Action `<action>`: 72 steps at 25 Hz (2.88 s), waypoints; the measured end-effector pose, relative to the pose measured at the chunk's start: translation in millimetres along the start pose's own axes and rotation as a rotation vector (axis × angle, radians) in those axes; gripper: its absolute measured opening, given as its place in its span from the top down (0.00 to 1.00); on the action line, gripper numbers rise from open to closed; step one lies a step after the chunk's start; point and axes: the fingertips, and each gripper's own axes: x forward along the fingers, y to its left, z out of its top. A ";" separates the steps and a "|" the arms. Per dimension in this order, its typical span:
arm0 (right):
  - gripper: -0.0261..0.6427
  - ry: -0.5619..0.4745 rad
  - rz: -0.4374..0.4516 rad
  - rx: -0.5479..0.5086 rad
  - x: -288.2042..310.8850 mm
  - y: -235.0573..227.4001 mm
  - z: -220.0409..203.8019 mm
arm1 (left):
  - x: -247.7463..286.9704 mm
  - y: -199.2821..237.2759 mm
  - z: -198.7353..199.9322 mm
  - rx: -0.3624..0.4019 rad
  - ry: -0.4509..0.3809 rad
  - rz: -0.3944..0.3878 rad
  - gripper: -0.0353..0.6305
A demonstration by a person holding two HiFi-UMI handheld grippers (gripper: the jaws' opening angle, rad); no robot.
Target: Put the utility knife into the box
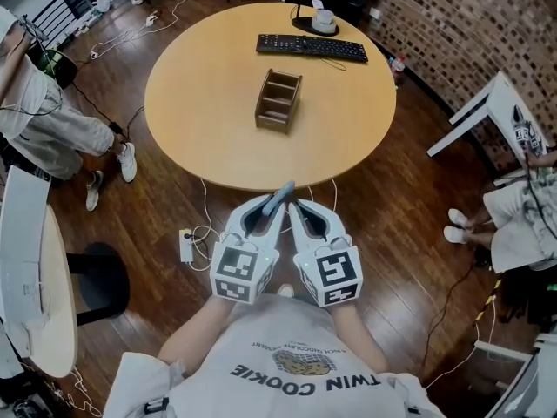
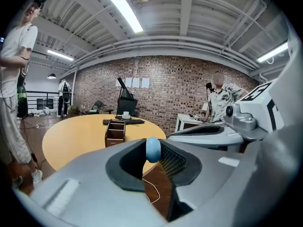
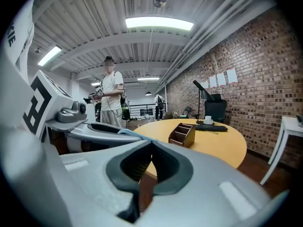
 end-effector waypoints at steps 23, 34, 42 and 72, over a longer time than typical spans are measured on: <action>0.96 0.070 -0.182 -0.038 158.2 -46.4 49.0 | 115.7 144.2 19.0 0.252 0.132 -0.229 0.83; 0.96 0.104 -0.278 -0.026 179.7 -65.1 39.2 | 163.2 159.6 -3.5 0.547 0.224 -0.364 0.83; 0.96 0.109 -0.300 -0.010 181.1 -77.9 28.6 | 192.8 158.5 -8.7 0.717 0.262 -0.406 0.83; 0.96 0.110 -0.296 0.042 188.3 -107.0 21.0 | 260.6 143.9 -62.0 1.190 0.463 -0.522 0.83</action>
